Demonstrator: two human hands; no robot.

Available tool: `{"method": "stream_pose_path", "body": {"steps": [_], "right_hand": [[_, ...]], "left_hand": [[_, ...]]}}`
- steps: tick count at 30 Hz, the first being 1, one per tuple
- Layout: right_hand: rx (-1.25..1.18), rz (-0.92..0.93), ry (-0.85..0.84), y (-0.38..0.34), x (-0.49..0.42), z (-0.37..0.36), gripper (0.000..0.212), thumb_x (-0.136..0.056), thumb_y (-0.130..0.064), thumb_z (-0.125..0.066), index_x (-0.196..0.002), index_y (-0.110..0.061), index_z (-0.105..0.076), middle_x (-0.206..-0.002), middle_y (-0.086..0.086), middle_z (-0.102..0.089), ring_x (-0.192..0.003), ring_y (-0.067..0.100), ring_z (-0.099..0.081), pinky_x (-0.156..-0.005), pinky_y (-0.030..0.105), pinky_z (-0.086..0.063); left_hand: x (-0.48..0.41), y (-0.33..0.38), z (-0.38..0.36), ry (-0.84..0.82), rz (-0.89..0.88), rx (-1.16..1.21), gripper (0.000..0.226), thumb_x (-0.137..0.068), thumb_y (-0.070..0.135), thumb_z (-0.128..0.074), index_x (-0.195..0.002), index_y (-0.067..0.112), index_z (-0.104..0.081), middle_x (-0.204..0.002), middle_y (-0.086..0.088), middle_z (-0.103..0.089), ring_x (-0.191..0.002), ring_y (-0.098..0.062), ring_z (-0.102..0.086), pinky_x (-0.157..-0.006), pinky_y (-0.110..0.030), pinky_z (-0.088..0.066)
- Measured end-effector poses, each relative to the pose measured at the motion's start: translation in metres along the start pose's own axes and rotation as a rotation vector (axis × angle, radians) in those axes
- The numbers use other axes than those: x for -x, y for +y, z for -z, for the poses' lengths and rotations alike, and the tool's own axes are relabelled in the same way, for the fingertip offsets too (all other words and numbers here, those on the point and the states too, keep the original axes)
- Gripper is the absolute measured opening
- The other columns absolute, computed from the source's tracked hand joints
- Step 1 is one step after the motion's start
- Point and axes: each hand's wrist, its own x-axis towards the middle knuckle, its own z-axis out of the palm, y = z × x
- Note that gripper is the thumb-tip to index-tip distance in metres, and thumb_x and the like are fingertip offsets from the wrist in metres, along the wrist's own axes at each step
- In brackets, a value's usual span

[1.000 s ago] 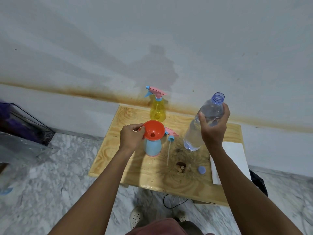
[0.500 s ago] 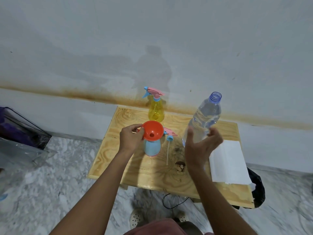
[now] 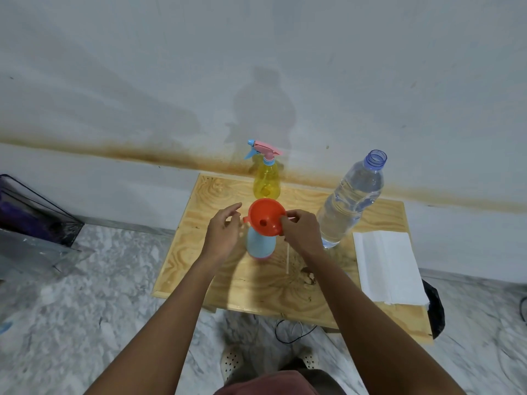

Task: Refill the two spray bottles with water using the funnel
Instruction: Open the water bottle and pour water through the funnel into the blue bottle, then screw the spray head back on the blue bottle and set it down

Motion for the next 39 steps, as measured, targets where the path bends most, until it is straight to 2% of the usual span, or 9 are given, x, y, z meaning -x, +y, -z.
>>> {"method": "stream_pose_path", "body": {"steps": [3,7,13,18,22,26,29,32,39], "right_hand": [[-0.024,0.004,0.023,-0.001,-0.004,0.005,0.016,-0.091,-0.017,-0.060,-0.099,-0.009,-0.071,-0.077,0.004,-0.071,-0.061,0.014,-0.070,-0.062,0.031,-0.058],[-0.060,0.007,0.019,0.003,-0.004,0.007,0.011,-0.091,-0.016,-0.060,-0.102,-0.014,-0.064,-0.082,0.009,-0.072,-0.051,0.005,-0.064,-0.048,0.015,-0.047],[-0.061,0.018,0.019,0.009,-0.002,0.012,0.010,-0.091,-0.016,-0.060,-0.100,-0.016,-0.065,-0.087,0.009,-0.072,-0.066,0.009,-0.067,-0.050,0.013,-0.048],[-0.092,0.097,0.028,0.015,0.001,0.030,0.007,-0.093,-0.016,-0.063,-0.098,-0.019,-0.063,-0.080,0.002,-0.073,-0.075,0.019,-0.072,-0.063,0.027,-0.058],[-0.055,0.120,0.072,0.034,0.004,0.050,0.003,-0.091,-0.011,-0.067,-0.093,-0.010,-0.065,-0.081,0.003,-0.072,-0.072,0.012,-0.069,-0.056,0.015,-0.052],[0.123,0.149,0.149,0.072,0.008,0.056,0.005,-0.089,-0.010,-0.068,-0.086,-0.013,-0.066,-0.083,-0.004,-0.071,-0.082,0.008,-0.068,-0.070,0.020,-0.052],[0.179,0.133,0.186,0.100,0.011,0.050,0.006,-0.090,-0.010,-0.066,-0.084,-0.012,-0.066,-0.081,-0.002,-0.072,-0.080,0.012,-0.069,-0.068,0.024,-0.052],[0.220,0.135,0.222,0.121,0.011,0.040,0.006,-0.092,-0.011,-0.063,-0.090,-0.011,-0.069,-0.084,0.005,-0.073,-0.079,0.021,-0.068,-0.069,0.038,-0.055],[0.253,0.071,0.254,0.152,0.003,0.025,0.020,-0.099,-0.015,-0.052,-0.111,-0.014,-0.068,-0.094,0.006,-0.072,-0.085,0.026,-0.065,-0.070,0.037,-0.049]], "left_hand": [[-0.002,-0.011,-0.007,-0.133,-0.060,-0.161,0.042,-0.095,0.004,-0.057,-0.133,0.021,-0.058,-0.130,-0.002,-0.053,-0.106,-0.019,-0.057,-0.074,-0.013,-0.047],[-0.002,-0.018,-0.021,-0.285,-0.083,-0.339,0.048,-0.085,0.017,-0.074,-0.130,0.016,-0.056,-0.125,0.002,-0.054,-0.112,-0.016,-0.053,-0.085,-0.023,-0.042],[0.001,-0.023,-0.028,-0.176,-0.098,-0.335,0.049,-0.085,0.023,-0.076,-0.129,0.013,-0.059,-0.119,-0.001,-0.062,-0.105,-0.012,-0.054,-0.082,-0.026,-0.041],[-0.002,-0.027,-0.025,-0.210,-0.155,-0.354,0.051,-0.085,0.027,-0.077,-0.131,0.020,-0.059,-0.128,0.002,-0.063,-0.110,-0.012,-0.057,-0.082,-0.019,-0.042],[-0.003,-0.029,-0.025,-0.204,-0.158,-0.329,0.050,-0.084,0.027,-0.077,-0.131,0.022,-0.059,-0.129,0.004,-0.062,-0.113,-0.013,-0.057,-0.088,-0.024,-0.044],[-0.003,-0.029,-0.025,-0.199,-0.138,-0.309,0.049,-0.085,0.025,-0.077,-0.130,0.023,-0.059,-0.127,0.006,-0.060,-0.112,-0.012,-0.056,-0.089,-0.023,-0.043],[-0.003,-0.029,-0.026,-0.195,-0.128,-0.290,0.049,-0.084,0.021,-0.078,-0.130,0.021,-0.060,-0.126,0.007,-0.060,-0.110,-0.010,-0.054,-0.088,-0.021,-0.042],[-0.003,-0.028,-0.027,-0.189,-0.112,-0.284,0.050,-0.083,0.020,-0.079,-0.129,0.021,-0.060,-0.124,0.009,-0.060,-0.108,-0.009,-0.053,-0.084,-0.016,-0.042],[-0.004,-0.029,-0.030,-0.173,-0.096,-0.300,0.049,-0.083,0.015,-0.078,-0.129,0.018,-0.061,-0.121,0.006,-0.061,-0.105,-0.009,-0.055,-0.072,0.002,-0.039]]}}
